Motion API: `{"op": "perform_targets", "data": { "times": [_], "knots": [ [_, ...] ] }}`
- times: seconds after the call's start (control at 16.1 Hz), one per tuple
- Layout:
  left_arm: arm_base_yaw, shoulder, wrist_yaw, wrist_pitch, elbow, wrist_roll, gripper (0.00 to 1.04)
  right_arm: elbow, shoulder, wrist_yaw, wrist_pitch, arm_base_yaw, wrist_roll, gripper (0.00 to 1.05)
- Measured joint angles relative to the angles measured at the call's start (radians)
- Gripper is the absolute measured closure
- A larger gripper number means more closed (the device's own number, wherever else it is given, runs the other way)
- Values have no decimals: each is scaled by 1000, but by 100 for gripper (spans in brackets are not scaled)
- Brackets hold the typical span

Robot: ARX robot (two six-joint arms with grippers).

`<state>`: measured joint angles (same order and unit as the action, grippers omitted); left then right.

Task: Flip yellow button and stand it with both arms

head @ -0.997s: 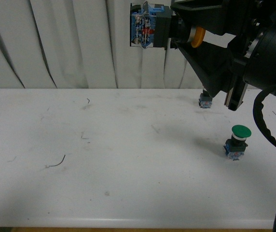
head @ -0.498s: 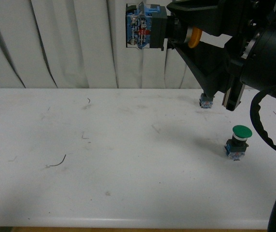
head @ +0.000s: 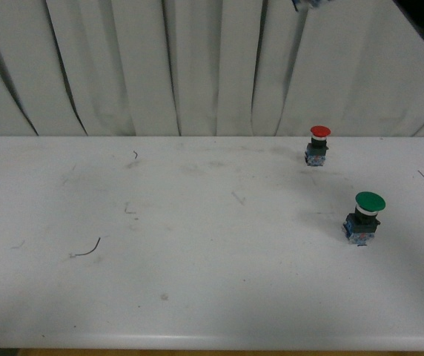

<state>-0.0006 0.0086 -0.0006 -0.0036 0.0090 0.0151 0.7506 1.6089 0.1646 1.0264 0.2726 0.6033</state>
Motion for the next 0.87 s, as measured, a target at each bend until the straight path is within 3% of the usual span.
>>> {"op": "perform_targets", "data": {
  "times": [0.12,0.19,0.31,0.62,0.87],
  "knots": [
    [0,0,0,0,0,0,7,37,10,-141,-185,-47,-256,70],
    [0,0,0,0,0,-1,7,77,22,-209,-263,-73,-402,70],
    [0,0,0,0,0,-1,7,155,55,-284,-343,-111,-551,70],
    [0,0,0,0,0,-1,7,389,246,-370,-604,-129,-618,70],
    [0,0,0,0,0,-1,7,626,422,-364,-792,-114,-624,70]
  ]
}}
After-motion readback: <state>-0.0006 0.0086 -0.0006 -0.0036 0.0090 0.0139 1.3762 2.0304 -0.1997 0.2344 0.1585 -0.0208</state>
